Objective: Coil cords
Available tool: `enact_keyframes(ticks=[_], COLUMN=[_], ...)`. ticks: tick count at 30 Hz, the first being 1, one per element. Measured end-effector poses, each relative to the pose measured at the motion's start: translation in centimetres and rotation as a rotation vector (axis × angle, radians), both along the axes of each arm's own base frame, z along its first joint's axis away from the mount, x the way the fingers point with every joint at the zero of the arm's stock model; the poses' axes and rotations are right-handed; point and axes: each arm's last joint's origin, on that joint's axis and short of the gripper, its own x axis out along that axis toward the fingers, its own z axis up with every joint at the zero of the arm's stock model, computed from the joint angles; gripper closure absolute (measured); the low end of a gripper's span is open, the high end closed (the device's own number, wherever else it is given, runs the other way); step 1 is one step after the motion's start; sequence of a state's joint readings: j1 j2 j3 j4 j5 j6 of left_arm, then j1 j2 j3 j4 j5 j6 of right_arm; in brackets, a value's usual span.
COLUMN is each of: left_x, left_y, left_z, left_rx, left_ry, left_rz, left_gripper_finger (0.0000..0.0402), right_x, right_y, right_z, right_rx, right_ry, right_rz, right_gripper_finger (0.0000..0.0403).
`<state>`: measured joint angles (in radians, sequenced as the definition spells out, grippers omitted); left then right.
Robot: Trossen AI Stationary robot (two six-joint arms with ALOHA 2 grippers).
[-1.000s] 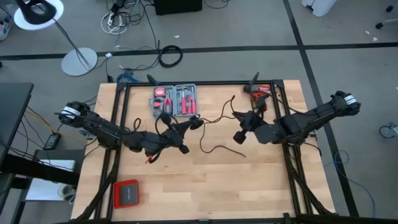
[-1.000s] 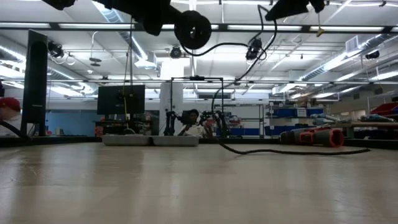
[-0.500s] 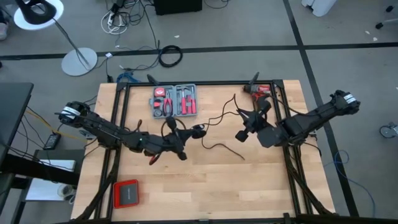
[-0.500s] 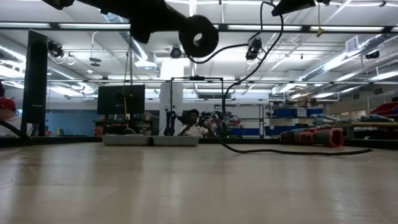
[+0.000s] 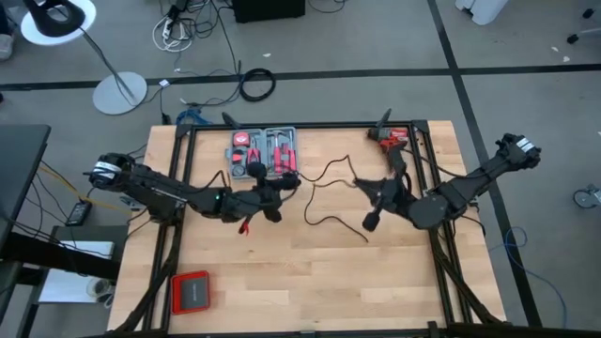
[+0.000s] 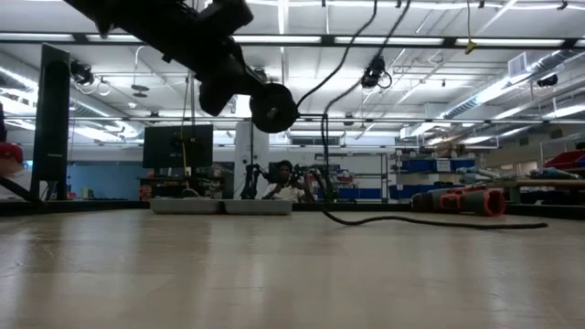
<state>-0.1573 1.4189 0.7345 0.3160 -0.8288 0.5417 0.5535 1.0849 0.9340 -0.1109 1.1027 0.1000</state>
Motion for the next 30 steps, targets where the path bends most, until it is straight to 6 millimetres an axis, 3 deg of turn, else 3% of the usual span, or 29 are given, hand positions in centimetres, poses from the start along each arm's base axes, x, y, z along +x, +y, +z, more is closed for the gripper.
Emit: enact_keyframes(ticks=[7,20,23,30], left_x=[0.3,0.7,0.6,0.6], left_y=[1.7,2.0,2.0,2.1], left_z=[0.7,2.2,2.0,1.7], left_rx=[-0.008,0.01,0.018,0.032], left_ry=[-0.088,-0.22,-0.185,-0.145], left_rz=[0.069,0.046,0.045,0.059], left_gripper_finger=[0.0402,0.0402,0.0402,0.0402], right_x=[2.0,8.6,9.0,9.4], right_y=[2.3,2.8,2.6,3.1], right_z=[0.0,-4.9,-4.5,-1.4], right_rx=[0.07,0.158,0.173,0.18], right_ry=[-0.082,-0.034,-0.031,-0.016], right_rz=[0.251,0.504,0.518,0.623], right_gripper_finger=[0.0401,0.0401,0.0401,0.0401])
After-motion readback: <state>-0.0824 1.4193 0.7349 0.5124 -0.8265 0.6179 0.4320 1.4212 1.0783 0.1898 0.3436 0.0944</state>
